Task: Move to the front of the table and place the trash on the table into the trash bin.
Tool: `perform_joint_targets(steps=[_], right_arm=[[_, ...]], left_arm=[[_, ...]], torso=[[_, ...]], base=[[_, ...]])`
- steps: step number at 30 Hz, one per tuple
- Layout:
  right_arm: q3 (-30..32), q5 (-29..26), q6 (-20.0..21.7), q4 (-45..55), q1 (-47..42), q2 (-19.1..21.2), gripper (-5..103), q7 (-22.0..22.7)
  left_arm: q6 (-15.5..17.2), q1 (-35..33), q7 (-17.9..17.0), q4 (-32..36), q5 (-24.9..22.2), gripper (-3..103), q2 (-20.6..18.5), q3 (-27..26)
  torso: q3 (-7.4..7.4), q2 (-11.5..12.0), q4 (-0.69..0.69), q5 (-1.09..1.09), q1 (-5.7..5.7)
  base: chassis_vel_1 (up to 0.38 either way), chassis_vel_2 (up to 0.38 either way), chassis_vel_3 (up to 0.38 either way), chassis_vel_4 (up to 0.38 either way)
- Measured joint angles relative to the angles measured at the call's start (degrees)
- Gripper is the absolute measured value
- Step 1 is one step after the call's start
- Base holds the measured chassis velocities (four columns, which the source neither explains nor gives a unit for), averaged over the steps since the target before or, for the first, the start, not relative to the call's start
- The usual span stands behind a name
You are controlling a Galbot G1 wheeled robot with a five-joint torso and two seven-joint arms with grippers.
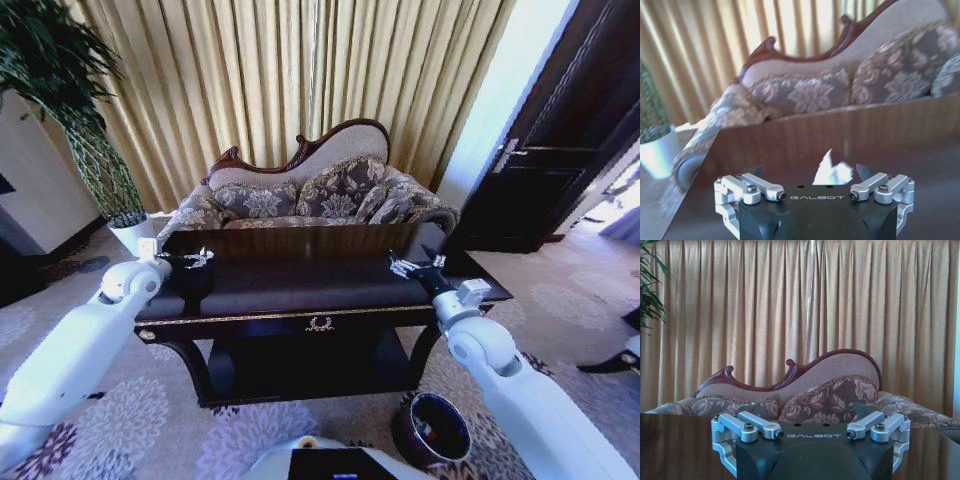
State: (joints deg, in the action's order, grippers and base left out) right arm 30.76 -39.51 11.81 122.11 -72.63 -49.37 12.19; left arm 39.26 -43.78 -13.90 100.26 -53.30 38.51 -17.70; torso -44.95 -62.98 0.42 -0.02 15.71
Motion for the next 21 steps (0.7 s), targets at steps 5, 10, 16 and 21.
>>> perform_joint_targets(steps=[5, 10, 16, 21], right_arm=[[-0.19, 0.01, 0.0, 0.06, -0.05, -0.12, 100, 0.0], [0.39, 0.02, 0.0, 0.11, -0.39, 0.03, 100, 0.0], [1.28, -0.14, 0.0, 0.0, -0.42, 0.29, 100, 0.0], [1.86, -0.17, -0.09, 0.01, -0.95, 0.22, 100, 0.0]], left_arm=[[-0.06, 1.05, 1.28, -0.05, 0.03, 100, 0.16, 1.23], [-0.16, 3.43, 1.86, -3.1, 0.03, 100, 0.89, 3.99], [-0.16, 6.08, 2.22, -5.0, -0.02, 100, 1.92, 6.49], [-0.16, 6.74, 2.36, -5.32, -0.13, 100, 2.6, 7.21]], torso=[[0.01, 0.0, 0.0, 0.02, -0.01], [0.0, 0.0, 0.0, -0.01, 0.0], [0.0, 0.0, 0.01, 0.01, -0.01], [0.0, 0.0, 0.0, 0.0, 0.0]], base=[[0.0, 0.0, 0.0, 0.0], [0.0, 0.0, 0.0, 0.0], [0.0, 0.0, 0.0, 0.0], [0.0, 0.0, 0.0, 0.0]])
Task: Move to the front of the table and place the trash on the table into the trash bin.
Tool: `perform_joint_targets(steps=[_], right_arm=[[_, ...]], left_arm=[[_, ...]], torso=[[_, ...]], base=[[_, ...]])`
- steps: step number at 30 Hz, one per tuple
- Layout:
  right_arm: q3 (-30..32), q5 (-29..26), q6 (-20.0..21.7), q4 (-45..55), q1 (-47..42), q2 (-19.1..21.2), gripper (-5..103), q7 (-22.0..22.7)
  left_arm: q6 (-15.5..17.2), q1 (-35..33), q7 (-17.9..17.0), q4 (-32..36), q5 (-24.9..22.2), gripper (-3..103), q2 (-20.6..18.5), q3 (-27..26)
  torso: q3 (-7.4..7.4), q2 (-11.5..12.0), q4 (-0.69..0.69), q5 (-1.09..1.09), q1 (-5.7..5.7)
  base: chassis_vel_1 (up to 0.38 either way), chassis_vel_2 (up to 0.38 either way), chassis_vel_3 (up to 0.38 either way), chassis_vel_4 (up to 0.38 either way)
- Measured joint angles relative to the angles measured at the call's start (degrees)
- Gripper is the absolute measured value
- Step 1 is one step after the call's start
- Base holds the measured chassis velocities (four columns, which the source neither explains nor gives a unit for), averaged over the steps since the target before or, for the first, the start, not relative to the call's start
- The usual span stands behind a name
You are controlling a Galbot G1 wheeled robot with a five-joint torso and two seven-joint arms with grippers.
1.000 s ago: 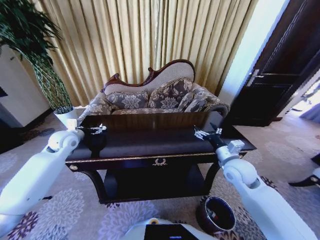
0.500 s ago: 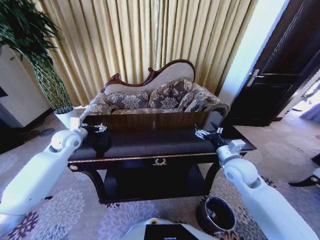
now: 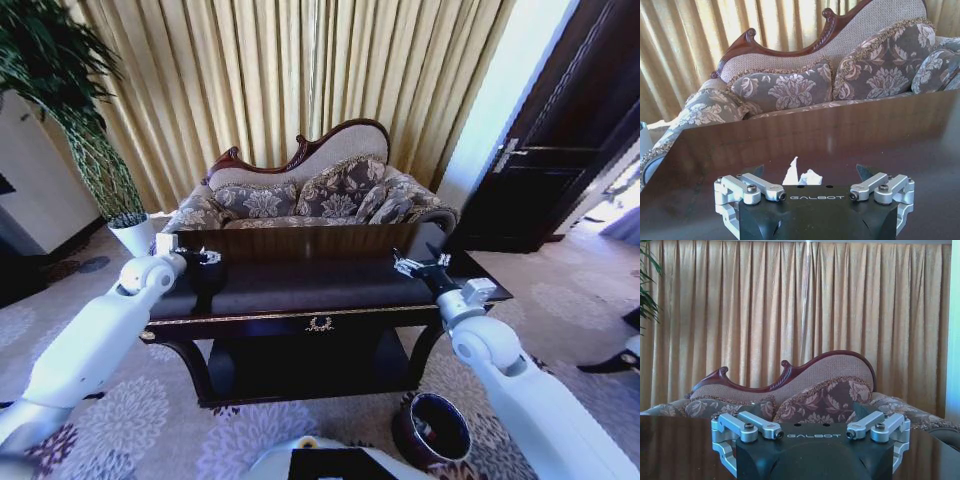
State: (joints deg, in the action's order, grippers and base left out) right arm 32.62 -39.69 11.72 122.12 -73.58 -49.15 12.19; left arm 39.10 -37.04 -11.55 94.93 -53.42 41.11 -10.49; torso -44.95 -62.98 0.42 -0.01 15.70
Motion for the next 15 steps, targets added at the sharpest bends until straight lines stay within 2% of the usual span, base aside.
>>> perform_joint_targets(steps=[15], right_arm=[[0.3, 0.25, -0.27, -0.33, -0.21, -0.15, 100, 0.03]], left_arm=[[0.69, -2.37, -0.3, 0.84, -0.16, 100, 0.66, -1.84]], torso=[[0.0, 0.0, 0.0, 0.0, 0.0]], base=[[0.0, 0.0, 0.0, 0.0]])
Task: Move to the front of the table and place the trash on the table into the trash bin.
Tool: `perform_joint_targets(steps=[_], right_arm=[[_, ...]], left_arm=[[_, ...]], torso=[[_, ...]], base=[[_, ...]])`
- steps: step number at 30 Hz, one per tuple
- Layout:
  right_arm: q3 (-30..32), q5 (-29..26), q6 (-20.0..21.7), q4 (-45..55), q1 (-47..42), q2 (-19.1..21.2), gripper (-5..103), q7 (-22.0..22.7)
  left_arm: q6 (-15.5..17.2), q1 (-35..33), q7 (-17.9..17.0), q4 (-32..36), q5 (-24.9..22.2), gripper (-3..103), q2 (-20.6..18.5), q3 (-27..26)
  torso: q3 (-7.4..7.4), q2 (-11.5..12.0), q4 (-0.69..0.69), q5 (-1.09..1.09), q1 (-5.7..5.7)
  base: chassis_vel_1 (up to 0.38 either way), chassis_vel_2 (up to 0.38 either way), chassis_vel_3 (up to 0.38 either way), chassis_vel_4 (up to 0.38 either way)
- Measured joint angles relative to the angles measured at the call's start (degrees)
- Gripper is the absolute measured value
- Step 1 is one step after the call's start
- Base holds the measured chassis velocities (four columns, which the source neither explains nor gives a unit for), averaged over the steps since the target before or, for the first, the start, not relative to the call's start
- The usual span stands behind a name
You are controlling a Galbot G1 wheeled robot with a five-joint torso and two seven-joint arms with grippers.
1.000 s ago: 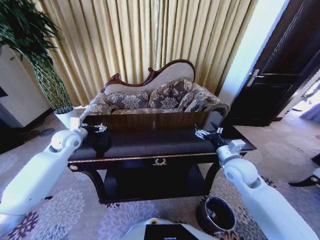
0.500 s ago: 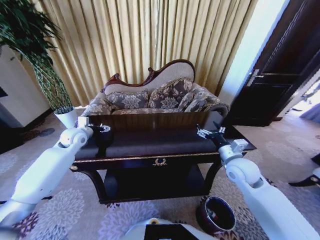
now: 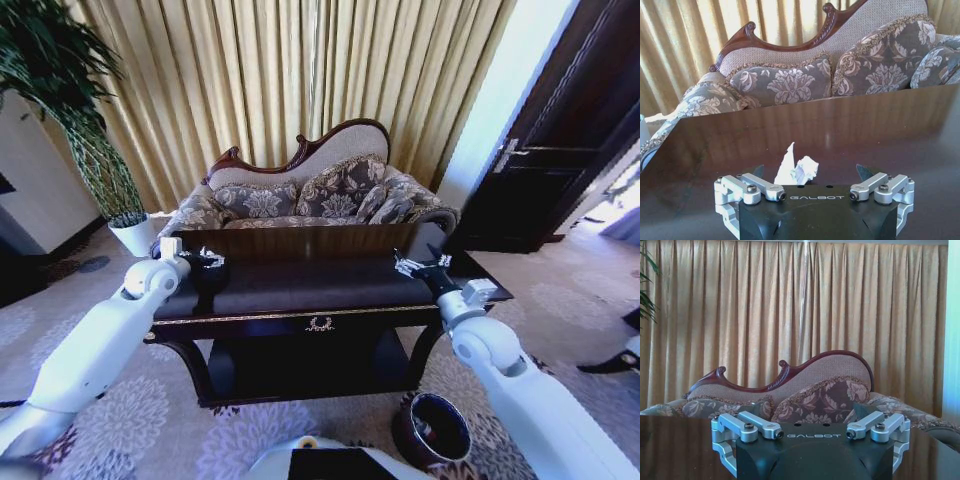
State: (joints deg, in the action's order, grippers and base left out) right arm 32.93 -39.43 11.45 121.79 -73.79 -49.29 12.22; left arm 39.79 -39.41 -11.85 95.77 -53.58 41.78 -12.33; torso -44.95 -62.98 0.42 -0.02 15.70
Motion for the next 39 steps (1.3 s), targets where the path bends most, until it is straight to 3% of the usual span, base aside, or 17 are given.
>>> perform_joint_targets(steps=[8, 9, 10, 11, 15, 16, 18, 20, 21, 23, 24, 27, 28, 30, 31, 33, 39], right_arm=[[0.15, 0.04, -0.03, -0.03, 0.04, 0.1, 100, 0.02], [0.12, 0.11, -0.04, -0.03, 0.05, 0.09, 100, 0.02], [0.12, 0.19, -0.05, -0.05, 0.04, 0.08, 100, 0.03], [0.12, 0.22, -0.07, -0.06, 0.01, 0.07, 100, 0.03], [0.17, 0.26, -0.1, -0.13, -0.08, 0.07, 100, 0.04], [0.23, 0.27, -0.12, -0.19, -0.09, 0.07, 100, 0.04], [0.27, 0.28, -0.13, -0.21, -0.09, 0.07, 100, 0.05], [0.38, 0.29, -0.14, -0.23, -0.07, 0.09, 100, 0.05], [0.43, 0.29, -0.15, -0.28, -0.06, 0.1, 100, 0.06], [0.46, 0.29, -0.15, -0.32, -0.05, 0.11, 100, 0.06], [0.5, 0.32, -0.16, -0.42, -0.05, 0.11, 100, 0.06], [0.51, 0.4, -0.19, -0.51, -0.05, 0.1, 100, 0.06], [0.51, 0.44, -0.24, -0.54, -0.05, 0.08, 100, 0.06], [0.51, 0.47, -0.26, -0.55, -0.05, 0.04, 100, 0.06], [0.5, 0.49, -0.28, -0.55, -0.04, 0.02, 100, 0.06], [0.5, 0.54, -0.3, -0.55, -0.05, 0.02, 100, 0.06], [0.6, 0.59, -0.32, -0.33, -0.17, -0.13, 100, 0.06]], left_arm=[[0.37, -0.08, -0.6, -0.15, -0.49, 98, -0.07, -0.26], [0.39, -0.13, -0.67, -0.15, -0.84, 89, -0.04, -0.35], [0.4, -0.18, -0.68, -0.15, -1.01, 89, -0.02, -0.44], [0.41, -0.23, -0.67, -0.15, -1.09, 73, -0.02, -0.51], [0.42, -0.32, -0.6, -0.18, -1.15, 73, -0.04, -0.63], [0.42, -0.33, -0.48, -0.22, -1.17, 62, -0.08, -0.69], [0.42, -0.33, -0.41, -0.24, -1.21, 62, -0.1, -0.76], [0.42, -0.37, -0.03, -0.24, -1.3, 51, -0.2, -0.96], [0.42, -0.48, 0.35, -0.19, -1.35, 39, -0.28, -1.17], [0.42, -0.53, 0.51, -0.14, -1.37, 39, -0.31, -1.29], [0.4, -0.7, 0.66, -0.08, -1.42, 29, -0.39, -1.52], [0.35, -0.94, 0.79, 0.02, -1.45, 29, -0.48, -1.74], [0.31, -1.11, 0.84, 0.1, -1.46, 19, -0.51, -1.92], [0.27, -1.33, 0.85, 0.19, -1.46, 19, -0.56, -2.15], [0.23, -1.61, 0.89, 0.36, -1.46, 8, -0.66, -2.42], [0.11, -1.91, 0.91, 0.52, -1.46, 1, -0.77, -2.69], [-1.57, -2.18, 1.03, 1.01, -0.8, 0, -1.13, -2.89]], torso=[[0.0, 0.0, 0.0, 0.0, 0.0], [0.0, 0.0, 0.0, 0.0, 0.0], [0.0, 0.0, 0.0, 0.0, 0.0], [0.0, 0.0, 0.0, 0.0, 0.0], [0.0, 0.0, 0.0, 0.0, 0.0], [0.0, 0.0, 0.0, 0.0, 0.0], [0.0, 0.0, 0.0, 0.0, 0.0], [0.0, 0.0, 0.0, 0.0, 0.0], [0.0, 0.0, 0.0, 0.0, 0.0], [0.0, 0.0, 0.0, 0.0, 0.0], [0.0, 0.0, 0.0, 0.0, 0.0], [0.0, 0.0, 0.0, 0.0, 0.0], [0.0, 0.0, 0.0, 0.0, 0.0], [0.0, 0.0, 0.0, 0.0, 0.0], [0.0, 0.0, 0.0, 0.0, 0.0], [0.0, 0.0, 0.0, 0.0, 0.0], [0.0, 0.0, 0.0, 0.0, 0.0]], base=[[0.0, 0.0, 0.0, 0.0], [0.0, 0.0, 0.0, 0.0], [0.0, 0.0, 0.0, 0.0], [0.0, 0.0, 0.0, 0.0], [0.0, 0.0, 0.0, 0.0], [0.0, 0.0, 0.0, 0.0], [0.0, 0.0, 0.0, 0.0], [0.0, 0.0, 0.0, 0.0], [0.0, 0.0, 0.0, 0.0], [0.0, 0.0, 0.0, 0.0], [0.0, 0.0, 0.0, 0.0], [0.0, 0.0, 0.0, 0.0], [0.0, 0.0, 0.0, 0.0], [0.0, 0.0, 0.0, 0.0], [0.0, 0.0, 0.0, 0.0], [0.0, 0.0, 0.0, 0.0], [0.0, 0.0, 0.0, 0.0]])
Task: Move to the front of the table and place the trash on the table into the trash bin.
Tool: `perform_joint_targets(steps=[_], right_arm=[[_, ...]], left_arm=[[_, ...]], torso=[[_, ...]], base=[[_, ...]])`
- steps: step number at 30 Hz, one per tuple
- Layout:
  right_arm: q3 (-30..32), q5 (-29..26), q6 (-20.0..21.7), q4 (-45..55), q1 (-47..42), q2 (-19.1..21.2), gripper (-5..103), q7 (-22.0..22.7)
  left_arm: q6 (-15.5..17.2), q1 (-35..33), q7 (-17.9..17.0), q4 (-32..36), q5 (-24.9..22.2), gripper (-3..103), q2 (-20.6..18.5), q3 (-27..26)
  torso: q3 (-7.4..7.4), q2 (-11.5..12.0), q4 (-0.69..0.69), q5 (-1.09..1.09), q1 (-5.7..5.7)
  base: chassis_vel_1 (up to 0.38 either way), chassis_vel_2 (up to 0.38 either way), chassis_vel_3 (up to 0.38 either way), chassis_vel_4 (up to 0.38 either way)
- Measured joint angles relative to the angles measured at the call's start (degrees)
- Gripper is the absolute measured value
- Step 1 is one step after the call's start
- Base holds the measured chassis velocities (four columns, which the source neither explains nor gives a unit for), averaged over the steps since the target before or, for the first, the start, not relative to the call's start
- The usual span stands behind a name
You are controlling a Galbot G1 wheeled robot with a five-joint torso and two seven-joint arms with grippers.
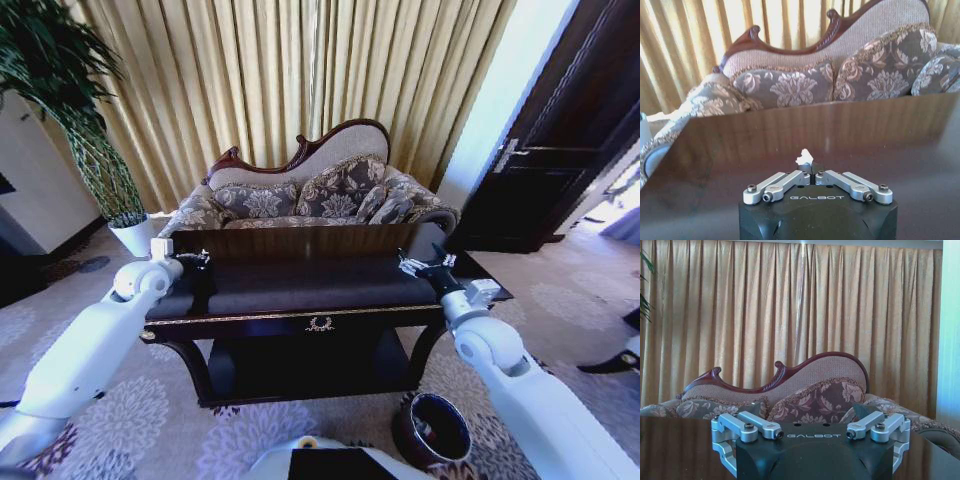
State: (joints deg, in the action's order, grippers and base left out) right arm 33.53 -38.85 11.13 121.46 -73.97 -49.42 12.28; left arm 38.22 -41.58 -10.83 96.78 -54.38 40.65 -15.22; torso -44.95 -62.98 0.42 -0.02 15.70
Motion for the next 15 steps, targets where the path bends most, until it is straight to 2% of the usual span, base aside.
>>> perform_joint_targets(steps=[1, 3, 4, 7, 9, 10, 15], right_arm=[[0.0, -0.01, 0.0, 0.07, 0.0, -0.03, 100, 0.0], [-0.01, -0.25, -0.01, 0.59, 0.01, -0.07, 100, 0.01], [-0.01, -0.25, -0.01, 0.59, 0.01, -0.07, 100, 0.01], [-0.48, -1.93, 0.04, 1.58, 0.57, 0.45, 100, 0.01], [-0.61, -2.47, 0.07, 1.76, 0.73, 0.65, 100, 0.01], [-1.21, -4.39, 0.16, 2.34, 1.14, 1.33, 100, 0.0], [-3.18, -9.62, 0.49, 4.51, 1.93, 3.67, 100, -0.18]], left_arm=[[-0.25, -0.01, 0.1, 0.09, 0.16, 0, -0.05, 0.0], [-2.93, -0.01, 1.1, 0.46, 2.29, 0, -0.49, 0.08], [-2.93, -0.01, 1.1, 0.46, 2.29, 0, -0.49, 0.08], [-8.11, 0.3, 3.88, 0.97, 6.83, 0, -1.3, 0.66], [-8.9, 0.39, 4.09, 1.15, 7.28, 0, -1.42, 0.79], [-11.7, 0.74, 4.73, 2.09, 8.59, 0, -1.89, 1.31], [-16.14, 2.36, 6.27, 5.78, 9.9, 0, -2.94, 2.55]], torso=[[0.0, 0.0, 0.0, 0.0, 0.0], [0.0, 0.0, 0.0, 0.01, 0.0], [0.0, 0.0, 0.0, 0.01, 0.0], [0.0, 0.0, 0.0, 0.0, 0.0], [0.0, 0.0, 0.0, 0.0, 0.0], [0.0, 0.0, 0.0, 0.0, 0.0], [0.0, 0.0, 0.0, 0.01, 0.0]], base=[[0.0, 0.0, 0.0, 0.0], [0.0, 0.0, 0.0, 0.0], [0.0, 0.0, 0.0, 0.0], [0.0, 0.0, 0.0, 0.0], [0.0, 0.0, 0.0, 0.0], [0.0, 0.0, 0.0, 0.0], [0.0, 0.0, 0.0, 0.0]])
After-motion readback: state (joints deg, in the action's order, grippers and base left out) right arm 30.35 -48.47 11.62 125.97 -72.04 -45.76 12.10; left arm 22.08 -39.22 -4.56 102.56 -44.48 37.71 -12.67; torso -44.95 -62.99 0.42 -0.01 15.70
